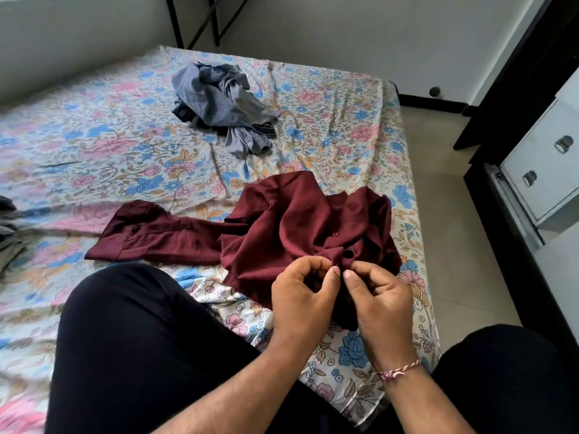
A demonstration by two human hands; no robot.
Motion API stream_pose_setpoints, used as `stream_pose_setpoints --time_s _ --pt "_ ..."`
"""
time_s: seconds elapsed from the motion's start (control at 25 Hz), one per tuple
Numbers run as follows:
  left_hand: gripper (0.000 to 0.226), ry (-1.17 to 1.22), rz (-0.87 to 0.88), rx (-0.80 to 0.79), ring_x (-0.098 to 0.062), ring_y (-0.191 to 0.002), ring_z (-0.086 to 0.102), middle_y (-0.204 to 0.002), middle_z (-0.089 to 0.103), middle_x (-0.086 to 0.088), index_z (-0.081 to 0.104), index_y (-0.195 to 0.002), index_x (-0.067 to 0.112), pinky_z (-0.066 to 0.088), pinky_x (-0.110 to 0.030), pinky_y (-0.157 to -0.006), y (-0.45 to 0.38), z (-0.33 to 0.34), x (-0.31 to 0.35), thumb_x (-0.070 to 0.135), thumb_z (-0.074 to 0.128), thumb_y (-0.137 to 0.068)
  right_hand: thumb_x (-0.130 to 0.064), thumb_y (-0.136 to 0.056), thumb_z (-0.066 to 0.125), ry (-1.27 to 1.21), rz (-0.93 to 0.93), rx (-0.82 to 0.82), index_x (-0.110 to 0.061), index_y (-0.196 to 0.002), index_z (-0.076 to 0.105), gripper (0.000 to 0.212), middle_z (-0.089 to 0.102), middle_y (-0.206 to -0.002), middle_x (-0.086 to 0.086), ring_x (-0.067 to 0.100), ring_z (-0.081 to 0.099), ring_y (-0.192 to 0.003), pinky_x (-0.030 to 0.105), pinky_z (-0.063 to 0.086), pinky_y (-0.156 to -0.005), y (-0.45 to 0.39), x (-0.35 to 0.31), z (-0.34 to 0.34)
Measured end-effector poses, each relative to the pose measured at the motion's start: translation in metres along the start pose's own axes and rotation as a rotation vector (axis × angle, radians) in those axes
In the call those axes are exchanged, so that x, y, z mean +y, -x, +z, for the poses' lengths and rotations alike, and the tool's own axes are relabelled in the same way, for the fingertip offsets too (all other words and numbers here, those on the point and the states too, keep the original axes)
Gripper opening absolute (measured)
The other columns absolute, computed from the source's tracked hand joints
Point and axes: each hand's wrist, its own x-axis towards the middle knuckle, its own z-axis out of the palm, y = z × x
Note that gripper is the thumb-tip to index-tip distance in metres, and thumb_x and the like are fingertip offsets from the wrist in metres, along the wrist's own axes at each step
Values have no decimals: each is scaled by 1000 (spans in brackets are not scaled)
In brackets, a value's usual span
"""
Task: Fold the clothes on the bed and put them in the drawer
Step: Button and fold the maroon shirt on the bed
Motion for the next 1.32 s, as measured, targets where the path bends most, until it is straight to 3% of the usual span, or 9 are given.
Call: stream_pose_setpoints --time_s 0.16,0.36,0.52,0.64,0.76,0.96,1.12,1.24,1.32 --pt "7 44 -65 -38 -12 -66 66 -74 73 1 75 -86 23 58 -38 -64 -6 -3 -3 19 80 -88 12 -90 65 28 -36 -58 -28 -90 77 42 79 -90 -15 4 74 -89 18 59 -81 -4 1 -1" --pt "10 118 -202 -153 -17 -63 57 -68 68 -4 76 -81 16 49 -36 -62 -14 -8 0 14 78 -90 2 -89 75 103 -146 -126 -26 -103 77 32 78 -102 -11 6 73 -102 18 55 -91 -9 13 -3" --pt "12 135 -261 -229 -18 -67 67 -76 76 -8 81 -84 18 58 -43 -67 -17 -13 3 16 74 -95 -1 -90 75 172 -253 -203 -14 -107 79 22 75 -106 -7 10 71 -104 22 55 -93 -16 20 -8" --pt "17 41 -261 -228 -17 -69 71 -73 76 0 82 -84 24 63 -51 -71 -18 -13 0 23 70 -96 -3 -90 76 276 -309 -214 -13 -108 79 21 74 -106 -8 8 70 -104 24 56 -93 -19 24 -7" --pt "16 -62 -184 -229 -17 -64 71 -68 74 4 81 -82 25 63 -42 -64 -18 -14 0 32 73 -94 -1 -88 76 327 -345 -190 -15 -106 79 22 74 -104 -10 6 71 -101 25 58 -89 -17 26 -3" --pt "19 -83 -225 -196 -9 -59 63 -65 72 2 78 -74 20 53 -28 -56 -25 -13 -1 19 74 -93 -6 -84 83 298 -304 -172 -15 -101 78 20 76 -98 -10 5 74 -89 25 62 -77 -14 26 -2" --pt "22 -70 -241 -355 -5 -54 56 -60 64 5 76 -75 14 45 -24 -52 -29 -19 2 17 70 -97 -3 -79 85 402 -390 -307 -16 -96 80 22 75 -97 -11 5 72 -93 18 56 -83 -29 17 -17" --pt "22 -218 -163 -491 1 -54 57 -62 67 9 77 -77 17 45 -17 -53 -36 -25 5 20 71 -97 -6 -77 84 556 -520 -325 -14 -90 77 17 71 -89 -10 3 68 -83 20 56 -74 -29 18 -20" --pt "20 -231 -191 -537 -3 -58 60 -65 69 7 78 -78 17 48 -21 -56 -38 -25 4 20 72 -96 -9 -76 81 622 -604 -305 -13 -84 72 13 67 -83 -8 5 63 -76 24 55 -66 -26 23 -17"
